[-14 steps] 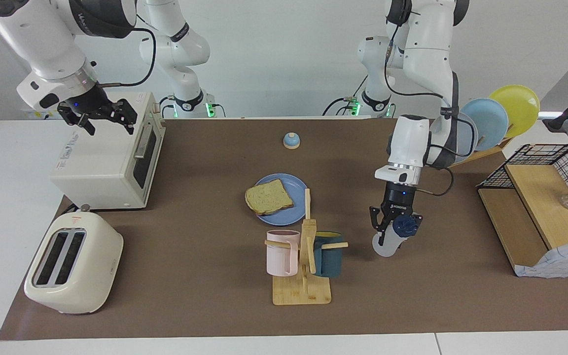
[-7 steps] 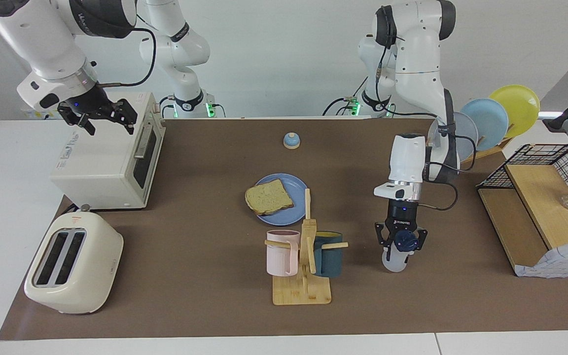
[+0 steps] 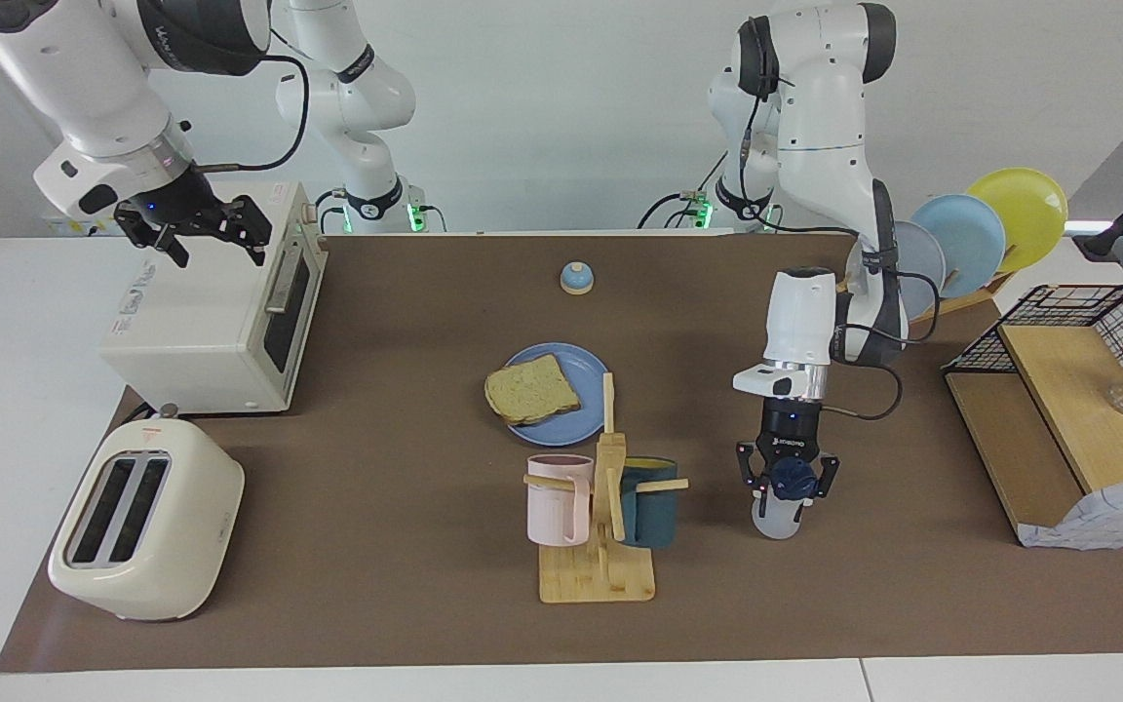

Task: Put bread on plate and add seasoning
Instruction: 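Set the shaker down and open the left gripper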

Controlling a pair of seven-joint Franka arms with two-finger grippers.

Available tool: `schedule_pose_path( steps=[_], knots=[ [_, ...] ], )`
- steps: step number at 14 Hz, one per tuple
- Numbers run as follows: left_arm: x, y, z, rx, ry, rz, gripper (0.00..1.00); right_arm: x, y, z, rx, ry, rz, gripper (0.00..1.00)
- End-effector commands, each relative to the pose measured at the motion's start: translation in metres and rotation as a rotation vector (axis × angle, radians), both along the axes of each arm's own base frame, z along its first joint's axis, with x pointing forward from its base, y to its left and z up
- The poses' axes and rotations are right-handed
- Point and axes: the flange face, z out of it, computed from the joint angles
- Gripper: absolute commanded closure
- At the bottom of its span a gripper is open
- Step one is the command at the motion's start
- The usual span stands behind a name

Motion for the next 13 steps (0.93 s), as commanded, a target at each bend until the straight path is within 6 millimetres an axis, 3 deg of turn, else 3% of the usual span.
schedule_pose_path(
  steps=[1, 5, 6, 7, 13],
  knots=[
    [-0.001, 0.005, -0.006, 0.006, -0.006, -0.01, 0.98, -0.005, -0.001, 0.002, 0.0, 0.001, 0.016, 0.0],
    [0.0, 0.012, -0.009, 0.009, 0.0, -0.003, 0.81, -0.005, -0.001, 0.001, 0.0, 0.002, 0.018, 0.0],
    [0.0, 0.014, -0.008, 0.009, 0.001, 0.001, 0.63, -0.005, -0.001, 0.002, 0.0, 0.001, 0.016, 0.0],
    [-0.003, 0.015, -0.013, 0.007, 0.013, 0.006, 0.02, -0.005, -0.001, 0.001, 0.0, 0.002, 0.016, 0.0],
    [-0.004, 0.023, -0.016, 0.01, 0.023, 0.019, 0.0, -0.005, -0.001, 0.001, 0.0, 0.002, 0.016, 0.0]
  ],
)
